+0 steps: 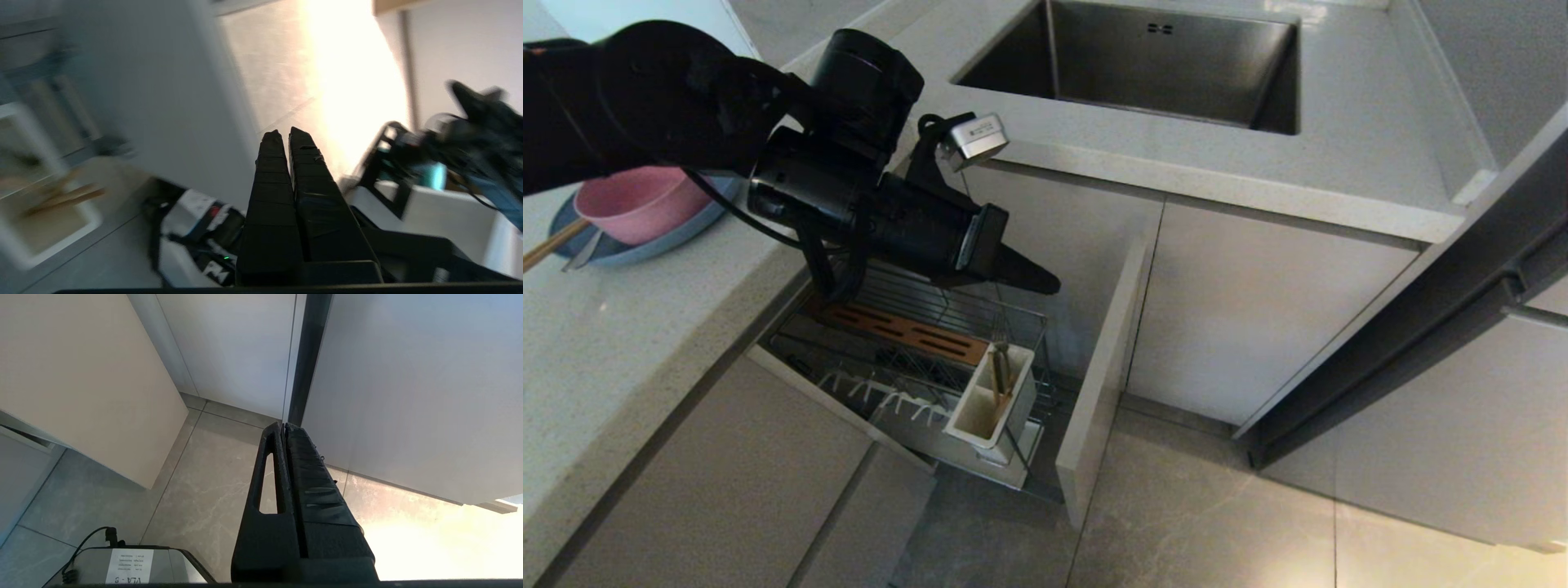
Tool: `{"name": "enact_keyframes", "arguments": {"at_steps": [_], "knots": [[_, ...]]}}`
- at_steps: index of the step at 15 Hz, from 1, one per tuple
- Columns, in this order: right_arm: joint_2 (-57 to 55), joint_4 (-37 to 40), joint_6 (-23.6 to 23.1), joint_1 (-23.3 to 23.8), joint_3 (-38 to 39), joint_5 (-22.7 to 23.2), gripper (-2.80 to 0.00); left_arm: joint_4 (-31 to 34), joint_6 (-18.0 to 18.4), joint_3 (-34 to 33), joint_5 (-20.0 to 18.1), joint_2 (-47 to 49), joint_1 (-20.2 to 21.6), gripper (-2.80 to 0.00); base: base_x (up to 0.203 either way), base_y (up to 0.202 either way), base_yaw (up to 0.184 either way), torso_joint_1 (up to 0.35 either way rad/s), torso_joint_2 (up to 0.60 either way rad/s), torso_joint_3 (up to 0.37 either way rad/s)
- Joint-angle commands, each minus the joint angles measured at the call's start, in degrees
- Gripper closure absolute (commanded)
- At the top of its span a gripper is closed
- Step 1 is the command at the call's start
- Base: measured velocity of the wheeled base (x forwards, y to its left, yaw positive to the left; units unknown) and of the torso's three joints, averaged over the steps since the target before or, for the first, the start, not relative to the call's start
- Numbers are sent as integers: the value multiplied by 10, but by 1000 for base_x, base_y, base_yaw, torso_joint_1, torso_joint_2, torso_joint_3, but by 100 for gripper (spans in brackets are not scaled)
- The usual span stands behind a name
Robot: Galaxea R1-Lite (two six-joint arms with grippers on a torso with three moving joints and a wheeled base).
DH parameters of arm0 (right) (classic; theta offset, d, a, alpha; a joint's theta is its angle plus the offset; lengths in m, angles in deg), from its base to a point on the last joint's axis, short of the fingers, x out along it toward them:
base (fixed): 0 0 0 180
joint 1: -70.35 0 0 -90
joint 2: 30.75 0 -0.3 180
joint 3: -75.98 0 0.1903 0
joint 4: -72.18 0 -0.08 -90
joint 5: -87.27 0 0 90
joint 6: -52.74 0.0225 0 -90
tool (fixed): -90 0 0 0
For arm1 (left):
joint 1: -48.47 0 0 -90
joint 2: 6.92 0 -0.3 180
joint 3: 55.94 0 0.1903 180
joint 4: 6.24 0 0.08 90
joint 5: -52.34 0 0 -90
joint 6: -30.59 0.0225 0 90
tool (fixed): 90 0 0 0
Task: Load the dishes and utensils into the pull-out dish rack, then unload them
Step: Close the cupboard
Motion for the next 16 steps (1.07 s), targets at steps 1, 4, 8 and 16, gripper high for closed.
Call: {"name": "enact_keyframes", "arguments": {"at_steps": [1, 4, 8, 16], "knots": [[0, 1, 0, 0, 0, 0, 0, 2, 0, 0, -9, 2, -8, 0, 0, 0, 0, 0, 0, 0], [0, 1, 0, 0, 0, 0, 0, -1, 1, 0, -24, 7, -35, 0, 0, 0, 0, 0, 0, 0], [0, 0, 0, 0, 0, 0, 0, 1, 1, -1, -27, 29, -80, 0, 0, 0, 0, 0, 0, 0], [0, 1, 0, 0, 0, 0, 0, 24, 0, -1, 3, 87, -104, 0, 0, 0, 0, 0, 0, 0]]}}
